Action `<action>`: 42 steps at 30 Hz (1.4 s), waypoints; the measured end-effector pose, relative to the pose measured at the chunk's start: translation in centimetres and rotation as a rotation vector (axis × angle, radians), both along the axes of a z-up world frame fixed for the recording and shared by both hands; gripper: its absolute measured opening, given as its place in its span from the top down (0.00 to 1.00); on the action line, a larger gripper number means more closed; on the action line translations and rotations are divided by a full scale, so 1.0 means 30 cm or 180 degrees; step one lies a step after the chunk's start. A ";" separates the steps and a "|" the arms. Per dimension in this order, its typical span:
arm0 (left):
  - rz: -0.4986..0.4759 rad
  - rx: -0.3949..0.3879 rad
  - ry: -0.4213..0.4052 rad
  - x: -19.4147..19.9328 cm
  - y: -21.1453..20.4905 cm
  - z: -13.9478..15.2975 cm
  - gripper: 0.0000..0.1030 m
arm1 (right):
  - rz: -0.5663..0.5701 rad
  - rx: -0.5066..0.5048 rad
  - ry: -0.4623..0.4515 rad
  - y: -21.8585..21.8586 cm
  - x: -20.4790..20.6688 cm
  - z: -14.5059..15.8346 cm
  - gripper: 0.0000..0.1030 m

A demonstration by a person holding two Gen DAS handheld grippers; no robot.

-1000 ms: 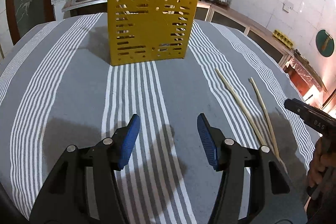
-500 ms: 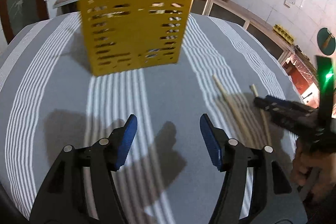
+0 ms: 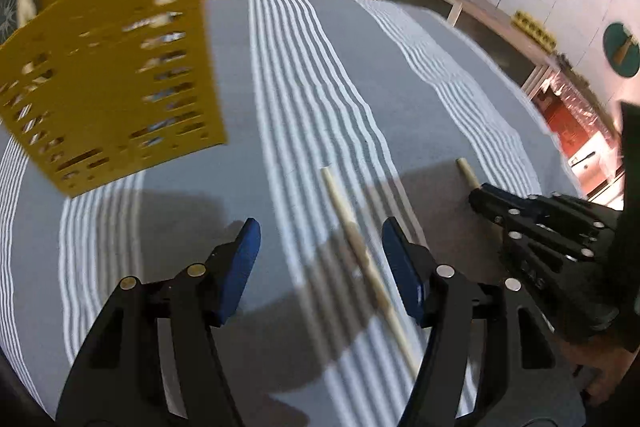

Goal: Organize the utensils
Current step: 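Close the left tool on a wooden chopstick while the right tool grasps the other chopstick, then lift both chopsticks upright and carry them toward the yellow holder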

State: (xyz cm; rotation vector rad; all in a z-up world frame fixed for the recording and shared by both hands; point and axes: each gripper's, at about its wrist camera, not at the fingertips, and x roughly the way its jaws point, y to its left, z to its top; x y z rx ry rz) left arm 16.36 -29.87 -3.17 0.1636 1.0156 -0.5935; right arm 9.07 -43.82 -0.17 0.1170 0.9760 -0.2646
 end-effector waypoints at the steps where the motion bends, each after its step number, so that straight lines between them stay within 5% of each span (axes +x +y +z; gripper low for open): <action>1: -0.0017 0.0032 0.0052 0.005 -0.020 -0.013 0.41 | 0.0001 -0.0001 -0.0002 -0.011 0.001 0.001 0.94; 5: -0.0039 0.0250 0.0055 0.009 -0.093 -0.049 0.48 | 0.0033 0.0041 -0.0020 -0.042 0.010 -0.001 0.94; 7: -0.0087 0.0316 0.0048 0.010 -0.111 -0.057 0.74 | 0.0043 0.0062 -0.0053 -0.047 0.009 -0.004 0.94; 10: -0.0121 0.0377 -0.0053 0.004 -0.106 -0.063 0.95 | 0.0027 0.0115 -0.0092 -0.056 0.004 -0.008 0.94; 17: -0.0110 -0.0078 0.0105 0.023 0.014 0.008 0.96 | 0.0054 0.0296 -0.0424 -0.030 -0.027 0.084 0.94; 30: 0.0132 -0.0755 -0.0758 -0.068 0.392 0.396 0.96 | 0.0400 0.0404 -0.1434 0.181 -0.133 0.398 0.94; 37: 0.0242 -0.1044 -0.0825 -0.079 0.545 0.457 0.96 | 0.0529 0.0302 -0.1533 0.308 -0.149 0.464 0.94; 42: 0.0275 -0.1028 -0.0905 -0.089 0.602 0.455 0.96 | 0.0614 0.0246 -0.1537 0.375 -0.144 0.489 0.94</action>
